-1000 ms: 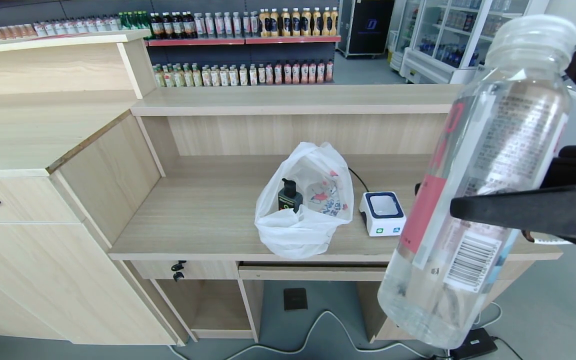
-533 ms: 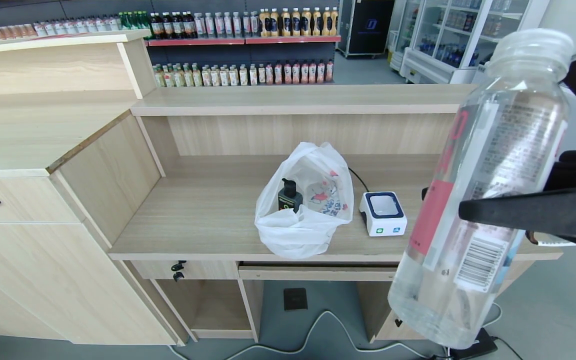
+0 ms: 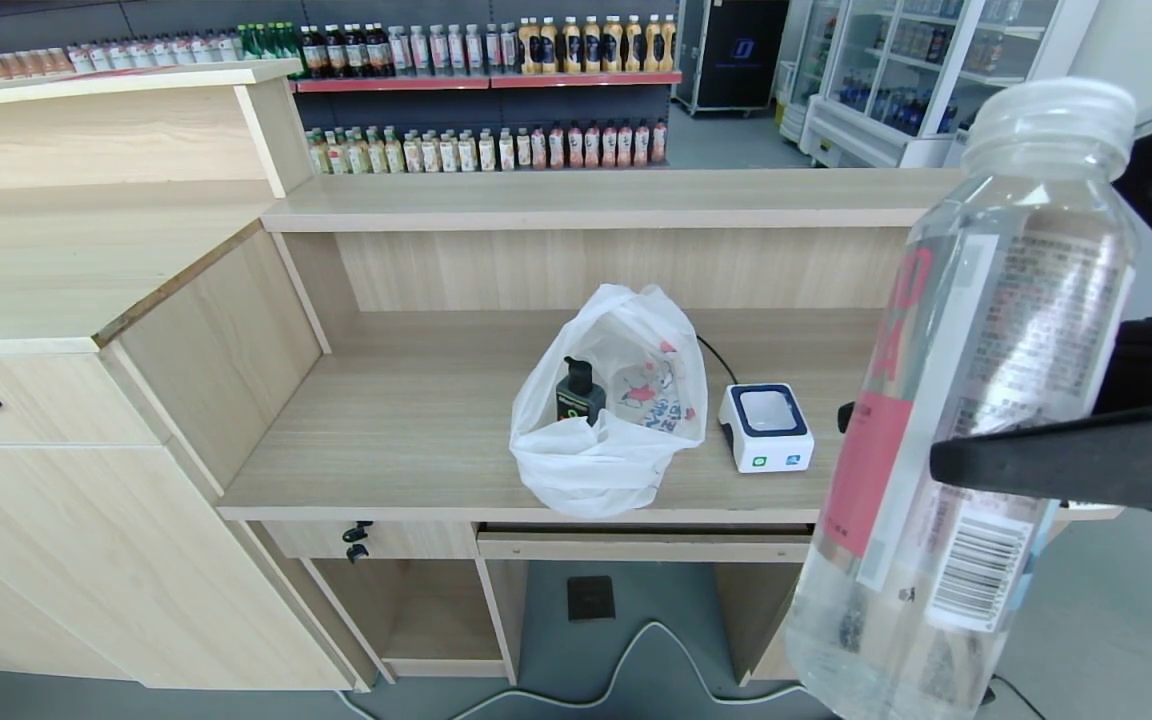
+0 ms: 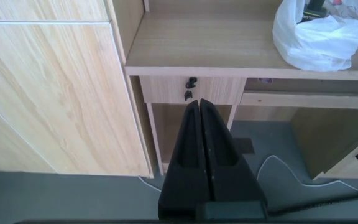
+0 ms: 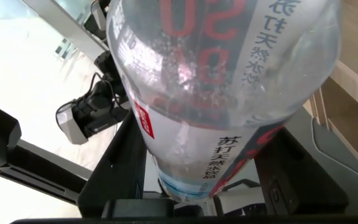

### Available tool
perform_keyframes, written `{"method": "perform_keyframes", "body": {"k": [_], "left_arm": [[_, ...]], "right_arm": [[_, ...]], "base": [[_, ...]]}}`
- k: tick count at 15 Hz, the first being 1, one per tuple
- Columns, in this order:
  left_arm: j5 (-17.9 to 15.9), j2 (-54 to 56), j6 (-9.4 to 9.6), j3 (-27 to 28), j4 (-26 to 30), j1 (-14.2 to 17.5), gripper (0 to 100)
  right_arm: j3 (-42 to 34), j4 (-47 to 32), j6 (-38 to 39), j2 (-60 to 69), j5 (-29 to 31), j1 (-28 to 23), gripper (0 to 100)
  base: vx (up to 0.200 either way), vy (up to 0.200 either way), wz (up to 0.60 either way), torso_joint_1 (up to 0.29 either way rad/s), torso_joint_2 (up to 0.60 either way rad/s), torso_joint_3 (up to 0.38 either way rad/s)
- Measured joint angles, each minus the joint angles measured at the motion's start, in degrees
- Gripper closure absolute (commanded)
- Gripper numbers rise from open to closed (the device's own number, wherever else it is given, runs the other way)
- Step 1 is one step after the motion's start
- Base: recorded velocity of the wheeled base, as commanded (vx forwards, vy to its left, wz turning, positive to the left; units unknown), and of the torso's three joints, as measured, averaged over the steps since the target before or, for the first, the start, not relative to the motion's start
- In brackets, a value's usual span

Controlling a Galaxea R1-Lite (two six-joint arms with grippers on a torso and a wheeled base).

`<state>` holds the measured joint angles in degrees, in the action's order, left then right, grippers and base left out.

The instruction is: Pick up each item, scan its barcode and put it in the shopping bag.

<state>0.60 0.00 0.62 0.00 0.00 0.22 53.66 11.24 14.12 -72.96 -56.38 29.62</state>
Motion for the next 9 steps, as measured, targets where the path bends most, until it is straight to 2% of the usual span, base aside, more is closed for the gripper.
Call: {"method": "perform_keyframes", "body": {"k": [9], "left_arm": [[0.0,0.0,0.0,0.0,0.0,0.0,100]], "right_arm": [[-0.9,0.0,0.0,0.1,0.0,0.1,100]], "base": [[0.0,0.0,0.0,0.0,0.0,0.0]]}}
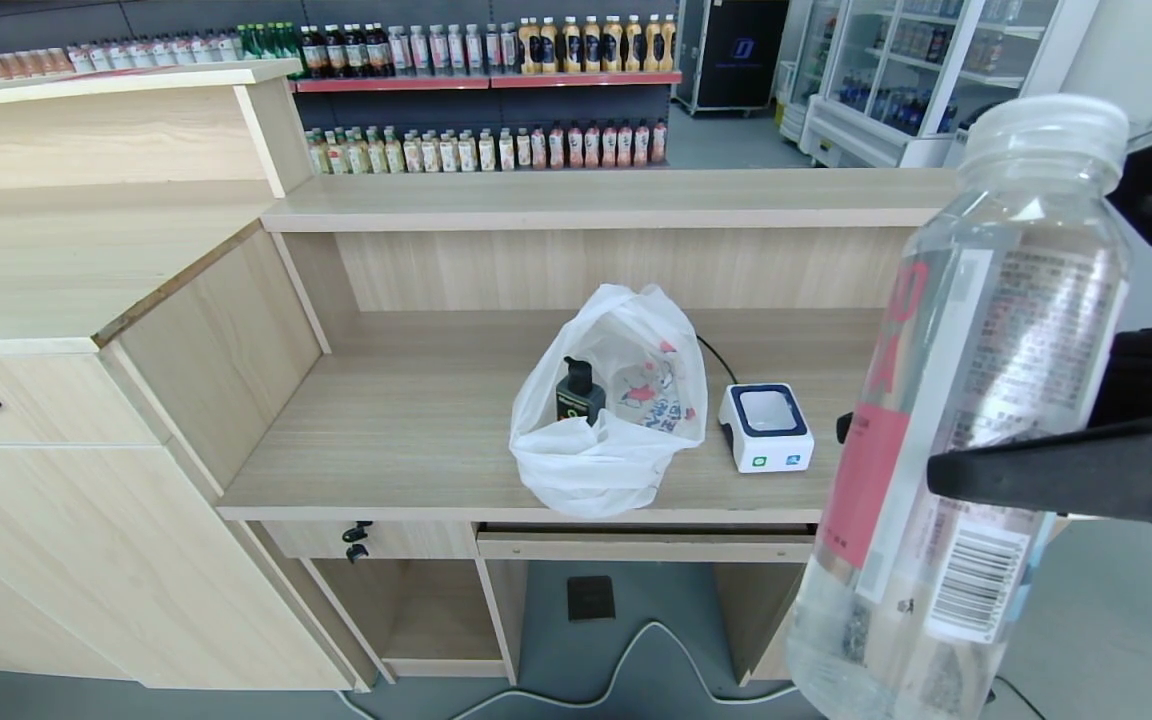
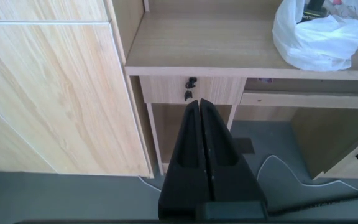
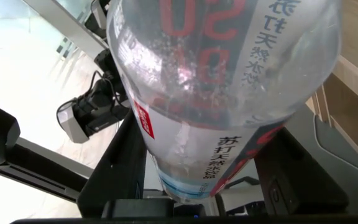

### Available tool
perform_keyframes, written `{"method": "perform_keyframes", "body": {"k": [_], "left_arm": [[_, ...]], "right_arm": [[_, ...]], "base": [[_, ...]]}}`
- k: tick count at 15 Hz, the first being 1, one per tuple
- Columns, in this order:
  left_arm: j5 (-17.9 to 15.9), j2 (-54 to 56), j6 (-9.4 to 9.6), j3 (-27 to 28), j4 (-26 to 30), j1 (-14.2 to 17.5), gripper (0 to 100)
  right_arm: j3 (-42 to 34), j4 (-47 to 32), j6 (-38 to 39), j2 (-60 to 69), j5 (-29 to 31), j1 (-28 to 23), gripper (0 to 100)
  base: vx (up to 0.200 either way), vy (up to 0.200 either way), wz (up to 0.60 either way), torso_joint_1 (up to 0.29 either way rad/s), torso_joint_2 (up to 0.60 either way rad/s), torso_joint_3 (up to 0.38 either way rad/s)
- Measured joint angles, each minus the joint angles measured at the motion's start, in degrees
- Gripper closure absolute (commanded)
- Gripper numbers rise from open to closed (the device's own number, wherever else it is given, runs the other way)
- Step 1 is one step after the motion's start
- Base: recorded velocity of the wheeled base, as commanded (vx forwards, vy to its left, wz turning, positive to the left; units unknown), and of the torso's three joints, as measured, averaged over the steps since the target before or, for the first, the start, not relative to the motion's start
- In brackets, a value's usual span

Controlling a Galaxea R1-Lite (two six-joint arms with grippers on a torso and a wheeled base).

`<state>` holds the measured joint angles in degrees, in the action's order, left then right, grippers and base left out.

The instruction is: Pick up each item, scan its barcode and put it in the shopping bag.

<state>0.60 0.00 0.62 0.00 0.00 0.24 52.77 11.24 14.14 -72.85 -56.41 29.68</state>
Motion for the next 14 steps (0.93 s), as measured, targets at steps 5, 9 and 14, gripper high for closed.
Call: {"method": "perform_keyframes", "body": {"k": [5,9,14], "left_arm": [[0.0,0.0,0.0,0.0,0.0,0.0,100],[0.0,0.0,0.0,0.0,0.0,0.0,100],[0.0,0.0,-0.02,0.0,0.0,0.0,100]], "right_arm": [[-0.6,0.0,-0.1,0.1,0.0,0.1,100],[-0.6,0.0,-0.1,0.1,0.1,0.2,100],[1.1,0.0,-1.8,0.7,2.9,-4.8,100]], "base": [[0.0,0.0,0.0,0.0,0.0,0.0],[0.0,0.0,0.0,0.0,0.0,0.0],[0.0,0.0,0.0,0.0,0.0,0.0]]}}
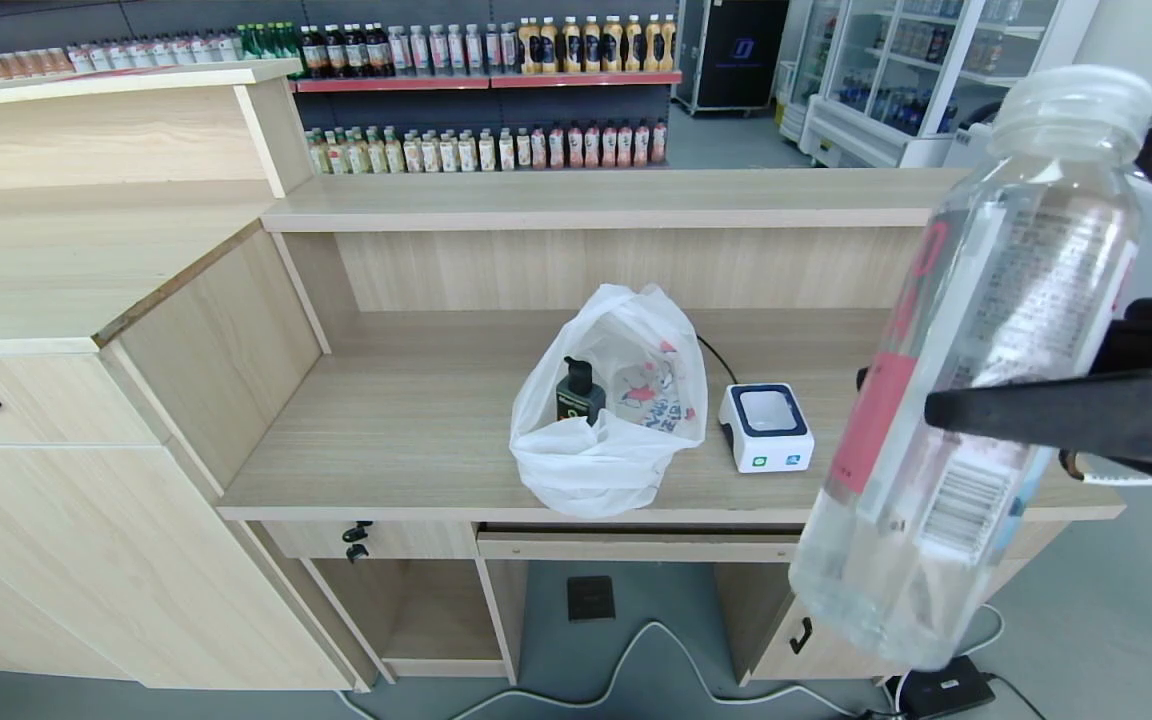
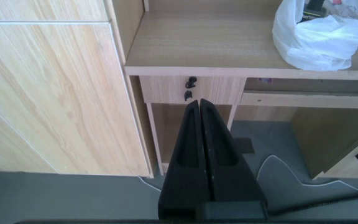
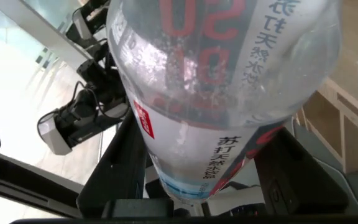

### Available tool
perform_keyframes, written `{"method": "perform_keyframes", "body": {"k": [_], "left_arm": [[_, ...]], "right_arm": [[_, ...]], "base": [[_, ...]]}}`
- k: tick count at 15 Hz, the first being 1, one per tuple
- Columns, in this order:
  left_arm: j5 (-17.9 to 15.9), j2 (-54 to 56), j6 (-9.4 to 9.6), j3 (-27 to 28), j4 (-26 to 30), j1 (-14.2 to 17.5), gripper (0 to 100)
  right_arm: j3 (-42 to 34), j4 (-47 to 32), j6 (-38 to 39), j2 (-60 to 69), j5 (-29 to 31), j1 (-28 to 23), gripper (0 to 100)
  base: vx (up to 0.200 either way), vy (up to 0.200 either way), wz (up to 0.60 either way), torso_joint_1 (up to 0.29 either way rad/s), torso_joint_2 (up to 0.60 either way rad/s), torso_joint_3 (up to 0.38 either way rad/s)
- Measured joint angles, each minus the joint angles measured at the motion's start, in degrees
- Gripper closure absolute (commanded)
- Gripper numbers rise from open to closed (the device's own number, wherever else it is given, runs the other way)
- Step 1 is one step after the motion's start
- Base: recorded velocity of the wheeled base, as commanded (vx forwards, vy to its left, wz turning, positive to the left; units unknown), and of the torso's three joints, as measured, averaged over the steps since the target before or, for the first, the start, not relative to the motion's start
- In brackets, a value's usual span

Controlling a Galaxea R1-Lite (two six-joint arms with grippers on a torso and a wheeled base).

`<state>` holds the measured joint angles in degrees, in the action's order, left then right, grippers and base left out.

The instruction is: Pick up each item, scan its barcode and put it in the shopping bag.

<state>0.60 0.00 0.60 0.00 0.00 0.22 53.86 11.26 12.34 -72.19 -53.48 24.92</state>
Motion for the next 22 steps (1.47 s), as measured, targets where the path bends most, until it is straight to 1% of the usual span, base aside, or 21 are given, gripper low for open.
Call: {"method": "perform_keyframes", "body": {"k": [2,3,5,6,7,8,10,13,14,16,19,22], "left_arm": [[0.0,0.0,0.02,0.0,0.0,0.0,100],[0.0,0.0,0.0,0.0,0.0,0.0,100],[0.0,0.0,0.0,0.0,0.0,0.0,100],[0.0,0.0,0.0,0.0,0.0,0.0,100],[0.0,0.0,0.0,0.0,0.0,0.0,100],[0.0,0.0,0.02,0.0,0.0,0.0,100],[0.0,0.0,0.0,0.0,0.0,0.0,100],[0.0,0.0,0.02,0.0,0.0,0.0,100],[0.0,0.0,0.02,0.0,0.0,0.0,100],[0.0,0.0,0.02,0.0,0.0,0.0,100],[0.0,0.0,0.02,0.0,0.0,0.0,100],[0.0,0.0,0.02,0.0,0.0,0.0,100]], "right_arm": [[0.2,0.1,-4.8,0.3,3.2,-5.4,100],[0.0,0.1,-8.9,0.4,6.5,-8.0,100],[-0.6,0.0,-19.8,0.1,18.1,-13.5,100],[-0.8,0.1,-23.5,-0.1,21.7,-16.2,100],[-1.1,0.5,-28.3,-0.7,24.5,-20.2,100],[-1.4,1.5,-33.9,-1.5,25.4,-24.5,100],[-1.7,5.4,-45.9,-4.1,24.9,-32.2,100],[-3.6,15.2,-56.4,-8.6,19.2,-41.4,100],[-4.4,16.3,-58.0,-9.7,18.9,-43.6,100],[-5.0,16.9,-60.5,-11.2,18.6,-46.1,100],[-5.2,17.9,-61.1,-12.5,18.4,-49.2,100],[-4.6,20.7,-62.3,-13.8,19.2,-50.6,100]], "base": [[0.0,0.0,0.0,0.0,0.0,0.0],[0.0,0.0,0.0,0.0,0.0,0.0],[0.0,0.0,0.0,0.0,0.0,0.0],[0.0,0.0,0.0,0.0,0.0,0.0],[0.0,0.0,0.0,0.0,0.0,0.0],[0.0,0.0,0.0,0.0,0.0,0.0],[0.0,0.0,0.0,0.0,0.0,0.0],[0.0,0.0,0.0,0.0,0.0,0.0],[0.0,0.0,0.0,0.0,0.0,0.0],[0.0,0.0,0.0,0.0,0.0,0.0],[0.0,0.0,0.0,0.0,0.0,0.0],[0.0,0.0,0.6,0.002,0.0,0.004]]}}
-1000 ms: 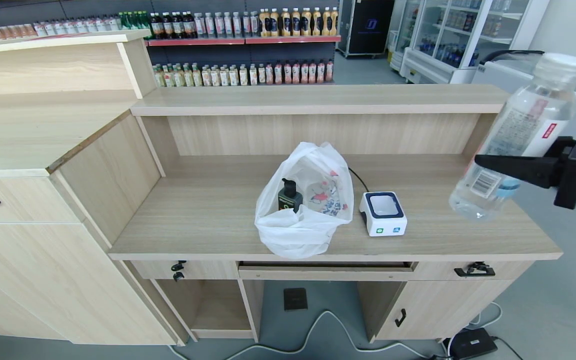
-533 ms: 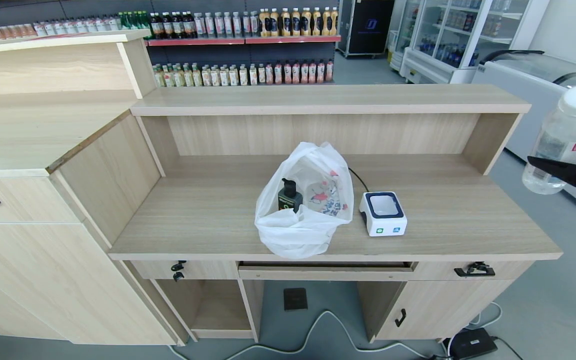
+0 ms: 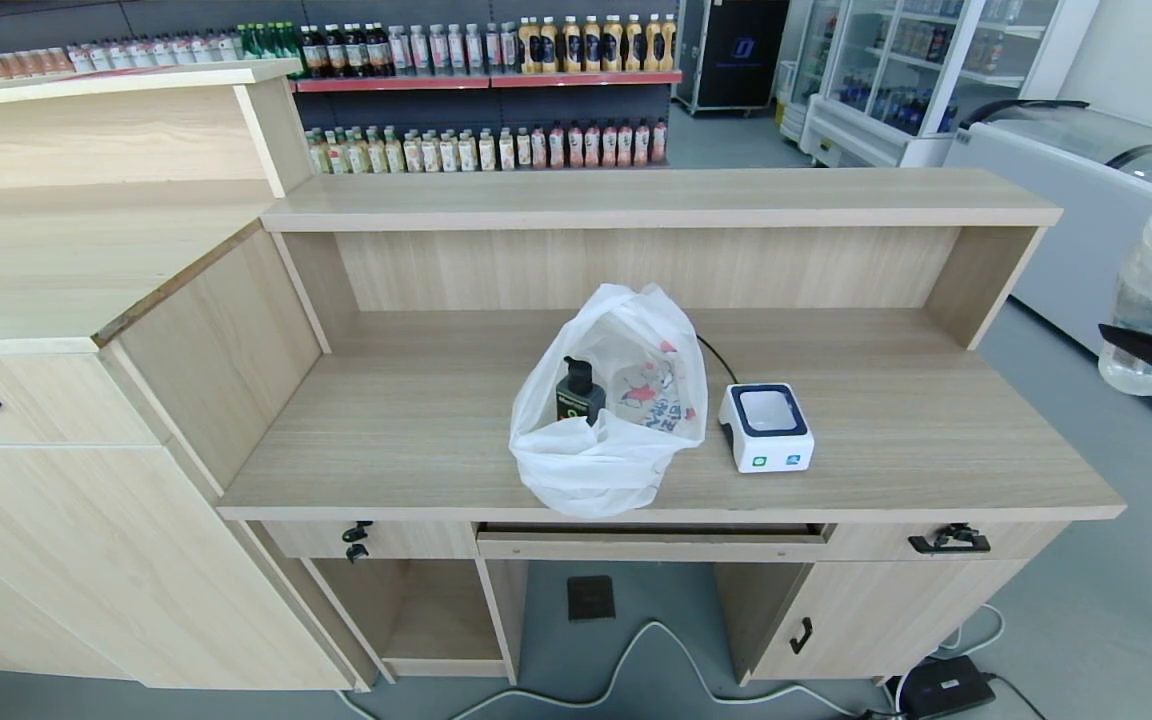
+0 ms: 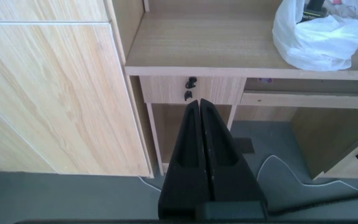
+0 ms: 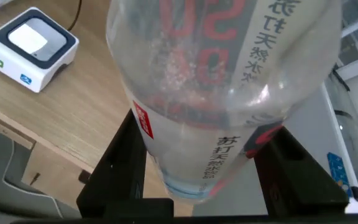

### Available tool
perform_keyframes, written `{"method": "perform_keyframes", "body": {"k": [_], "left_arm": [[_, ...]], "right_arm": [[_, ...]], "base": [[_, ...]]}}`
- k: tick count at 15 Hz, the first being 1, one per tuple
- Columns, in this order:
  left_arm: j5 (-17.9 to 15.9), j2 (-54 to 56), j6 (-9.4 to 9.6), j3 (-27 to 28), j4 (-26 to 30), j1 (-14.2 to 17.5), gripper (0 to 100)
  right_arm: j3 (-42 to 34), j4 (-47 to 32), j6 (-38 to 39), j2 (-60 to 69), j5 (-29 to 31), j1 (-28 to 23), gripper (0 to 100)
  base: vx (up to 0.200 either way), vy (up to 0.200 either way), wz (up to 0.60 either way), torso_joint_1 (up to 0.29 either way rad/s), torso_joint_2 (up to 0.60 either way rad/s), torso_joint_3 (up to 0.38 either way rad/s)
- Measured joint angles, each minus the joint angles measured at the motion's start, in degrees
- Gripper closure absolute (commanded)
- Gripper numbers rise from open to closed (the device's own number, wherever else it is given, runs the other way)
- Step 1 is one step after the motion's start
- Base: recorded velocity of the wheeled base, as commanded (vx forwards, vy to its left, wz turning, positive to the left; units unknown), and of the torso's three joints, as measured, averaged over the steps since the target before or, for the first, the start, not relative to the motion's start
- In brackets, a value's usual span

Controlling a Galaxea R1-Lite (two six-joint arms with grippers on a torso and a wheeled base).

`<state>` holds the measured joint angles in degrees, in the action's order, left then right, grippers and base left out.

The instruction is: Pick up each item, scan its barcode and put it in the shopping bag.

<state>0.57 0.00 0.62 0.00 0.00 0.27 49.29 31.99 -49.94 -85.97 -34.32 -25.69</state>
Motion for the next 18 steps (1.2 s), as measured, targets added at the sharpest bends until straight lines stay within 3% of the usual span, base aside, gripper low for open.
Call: {"method": "perform_keyframes", "body": {"k": [2,6,11,18], "left_arm": [[0.0,0.0,0.0,0.0,0.0,0.0,100],[0.0,0.0,0.0,0.0,0.0,-0.1,100],[0.0,0.0,0.0,0.0,0.0,0.0,100],[0.0,0.0,0.0,0.0,0.0,0.0,100]], "right_arm": [[0.4,3.9,-4.3,-1.3,1.6,-1.3,100],[1.8,13.3,-3.3,-6.2,0.8,-1.1,100],[11.0,14.9,-3.2,-17.3,-16.1,0.1,100],[13.0,15.2,-15.0,-27.4,-24.0,-1.0,100]], "base": [[0.0,0.0,0.6,0.002,0.0,0.002],[0.0,0.0,0.45,-0.002,0.0,0.002],[0.0,0.0,0.0,0.0,0.0,0.0],[0.0,0.0,0.0,0.0,0.0,0.0]]}}
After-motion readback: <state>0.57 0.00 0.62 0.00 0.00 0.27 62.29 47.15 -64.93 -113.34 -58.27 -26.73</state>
